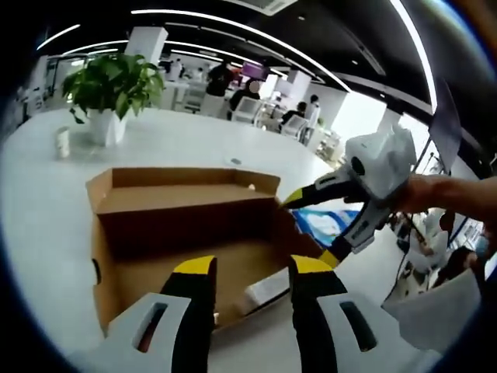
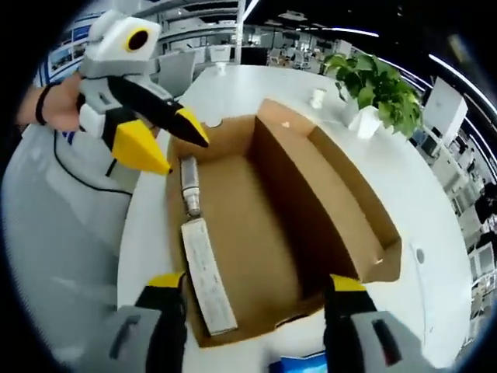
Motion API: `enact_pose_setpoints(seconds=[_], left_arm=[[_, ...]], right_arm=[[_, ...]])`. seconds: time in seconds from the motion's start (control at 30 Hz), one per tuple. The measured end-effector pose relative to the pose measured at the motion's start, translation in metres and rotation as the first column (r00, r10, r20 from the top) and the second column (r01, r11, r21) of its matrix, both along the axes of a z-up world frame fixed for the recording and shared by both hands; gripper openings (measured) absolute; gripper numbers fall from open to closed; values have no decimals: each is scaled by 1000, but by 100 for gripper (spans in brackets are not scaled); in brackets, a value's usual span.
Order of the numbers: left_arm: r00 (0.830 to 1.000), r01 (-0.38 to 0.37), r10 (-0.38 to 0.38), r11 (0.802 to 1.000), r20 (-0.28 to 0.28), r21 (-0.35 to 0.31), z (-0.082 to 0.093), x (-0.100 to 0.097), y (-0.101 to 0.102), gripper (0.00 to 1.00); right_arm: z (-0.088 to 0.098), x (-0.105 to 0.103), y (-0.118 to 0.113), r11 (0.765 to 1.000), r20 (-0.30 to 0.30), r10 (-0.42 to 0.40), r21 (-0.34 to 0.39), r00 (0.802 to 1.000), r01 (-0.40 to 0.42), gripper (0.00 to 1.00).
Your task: Operate the shoe box by opening the lid, removing the specified soft item, and placing it in the target area until the item is outside and the box remains undamaged.
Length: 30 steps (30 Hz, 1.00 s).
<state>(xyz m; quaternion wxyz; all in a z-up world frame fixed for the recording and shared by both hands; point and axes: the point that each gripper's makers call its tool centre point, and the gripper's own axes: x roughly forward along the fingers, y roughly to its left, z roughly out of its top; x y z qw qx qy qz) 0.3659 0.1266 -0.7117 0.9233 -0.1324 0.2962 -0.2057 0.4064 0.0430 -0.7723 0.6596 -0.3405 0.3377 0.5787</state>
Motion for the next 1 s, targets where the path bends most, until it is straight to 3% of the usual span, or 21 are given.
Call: enact_pose_setpoints(seconds=[0.33,0.47,0.5,0.67,1.0], left_arm=[[1000,-1,1,1000,-7,-2,-2,0,0,37],[1000,4,-4,1000,-9,-3,-4,1,-1,37],[1000,5,-5,1000,-9,-3,-5,1,-1,37],[1000,8,-8,1000,-10,-4,-6,2,-1,37],[1000,24,-24,1000,-13,-1,-7,1,-4,37]], right_arm=[[-11,-2,13,995,-28,92,-35,995,-93,69],[-24,-7,9,981,-29,163,-106,986,-165,72],[-21,-9,14,986,-46,149,-75,988,-152,71],[-20,-5,15,985,-23,154,-77,988,-155,76],[-18,-3,13,980,-5,176,-96,984,-176,71]])
